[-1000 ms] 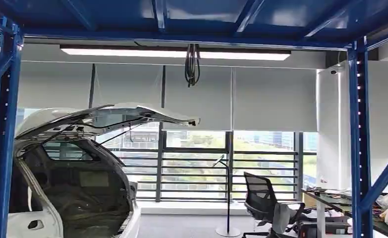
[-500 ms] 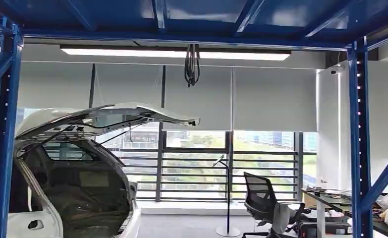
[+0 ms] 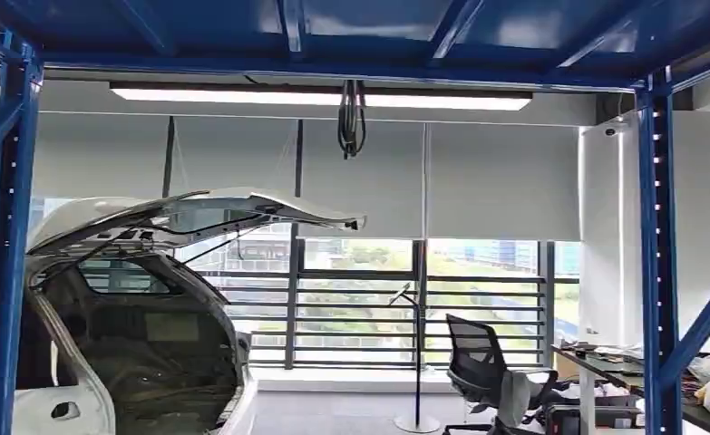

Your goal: Take the parts from the cabinet and place them on the table.

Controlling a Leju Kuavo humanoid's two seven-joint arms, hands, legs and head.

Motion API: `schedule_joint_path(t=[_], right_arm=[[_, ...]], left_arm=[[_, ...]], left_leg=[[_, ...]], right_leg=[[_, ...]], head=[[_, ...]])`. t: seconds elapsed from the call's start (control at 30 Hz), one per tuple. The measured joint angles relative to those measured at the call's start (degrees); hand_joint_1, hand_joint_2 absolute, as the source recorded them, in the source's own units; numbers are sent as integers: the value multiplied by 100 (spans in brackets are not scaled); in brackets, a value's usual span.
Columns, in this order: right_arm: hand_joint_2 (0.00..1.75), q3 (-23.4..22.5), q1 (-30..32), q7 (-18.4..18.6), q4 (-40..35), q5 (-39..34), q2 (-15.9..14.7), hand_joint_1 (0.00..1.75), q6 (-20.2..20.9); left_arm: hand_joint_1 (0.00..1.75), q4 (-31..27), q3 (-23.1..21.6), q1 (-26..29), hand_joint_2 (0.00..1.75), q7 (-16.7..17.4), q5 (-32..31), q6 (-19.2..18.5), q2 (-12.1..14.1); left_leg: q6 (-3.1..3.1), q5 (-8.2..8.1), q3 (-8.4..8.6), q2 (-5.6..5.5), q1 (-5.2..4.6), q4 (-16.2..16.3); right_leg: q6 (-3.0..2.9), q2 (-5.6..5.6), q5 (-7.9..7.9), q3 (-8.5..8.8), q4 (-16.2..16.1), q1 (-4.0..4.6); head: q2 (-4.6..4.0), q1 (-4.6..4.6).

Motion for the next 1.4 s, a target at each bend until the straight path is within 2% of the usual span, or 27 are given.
schedule_joint_path(t=[0.2,0.23,0.57,0.8,1.07,1.1,1.23,1.4], right_arm=[[175,-9,-61,-88,44,26,127,0,0],[175,-9,-63,-92,50,26,142,175,4],[175,-138,-155,-385,319,-160,212,175,173],[175,-247,-167,-420,431,-254,173,175,153],[175,-310,-149,-389,439,-308,26,175,-24],[175,-328,-143,-389,437,-308,4,175,-43],[175,-398,-110,-391,380,-308,-59,175,-70],[175,-433,-43,-488,170,-313,-101,175,-81]], left_arm=[[0,0,-31,0,0,-7,-7,2,-13],[0,0,-31,0,0,-7,-7,2,-13],[0,0,-35,3,0,-15,0,-37,-13],[0,0,-35,5,0,-24,0,-20,-13],[0,0,-96,10,0,-297,-109,57,-13],[0,0,-116,14,175,-338,-116,44,-13],[0,0,-140,17,175,-457,-127,72,-13],[0,0,-142,14,175,-339,-101,197,-13]], left_leg=[[0,0,0,0,0,0],[0,0,0,0,0,0],[0,0,0,0,0,0],[0,0,0,0,0,0],[0,0,1,-1,-1,0],[0,0,1,0,-1,0],[0,0,1,-1,-1,1],[0,0,0,0,-1,1]], right_leg=[[0,0,0,0,0,0],[0,0,0,1,0,0],[0,0,0,0,0,0],[0,0,0,-1,-1,0],[0,-1,0,-1,-1,0],[0,-1,0,0,-1,0],[0,-1,0,0,-1,0],[0,0,0,-1,0,0]], head=[[0,0],[0,0],[0,0],[0,0],[0,0],[0,0],[0,2],[0,0]])
